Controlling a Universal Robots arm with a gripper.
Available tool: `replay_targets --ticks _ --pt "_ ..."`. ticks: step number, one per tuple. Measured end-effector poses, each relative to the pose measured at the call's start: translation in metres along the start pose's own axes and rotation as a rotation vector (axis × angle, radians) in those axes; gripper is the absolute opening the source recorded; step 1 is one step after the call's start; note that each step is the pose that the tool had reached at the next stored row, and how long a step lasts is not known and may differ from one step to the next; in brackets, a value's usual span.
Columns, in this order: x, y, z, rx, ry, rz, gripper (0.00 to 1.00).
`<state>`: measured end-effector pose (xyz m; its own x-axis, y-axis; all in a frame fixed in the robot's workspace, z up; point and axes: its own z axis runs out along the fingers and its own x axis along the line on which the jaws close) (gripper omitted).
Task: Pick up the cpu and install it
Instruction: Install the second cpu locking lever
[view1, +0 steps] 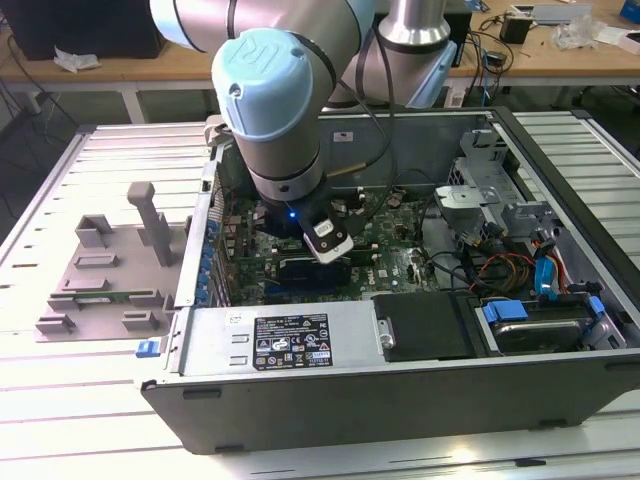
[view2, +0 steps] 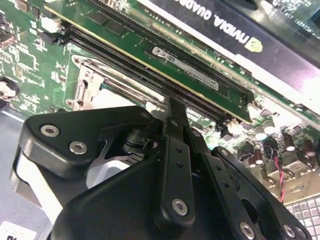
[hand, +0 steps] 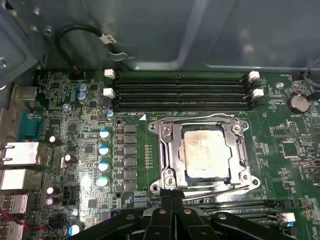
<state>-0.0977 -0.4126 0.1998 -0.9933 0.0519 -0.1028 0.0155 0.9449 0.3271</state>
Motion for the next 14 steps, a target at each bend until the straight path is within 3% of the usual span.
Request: replay_targets --ticks 2,5,8,14 --pt "0.0006 -0.0004 0.001 -0.0084 -0.0008 0.001 0.11" --pt "0.0015 -0.0009 0.0025 -0.0288 -0.0033 0.002 0.11" --pt "0.0025 -0.0016 0.0044 -0.0367 -0.0044 0.003 0.11" --pt "0.0067 -0.0033 0.0085 -0.0675 -0.0104 0.004 0.11"
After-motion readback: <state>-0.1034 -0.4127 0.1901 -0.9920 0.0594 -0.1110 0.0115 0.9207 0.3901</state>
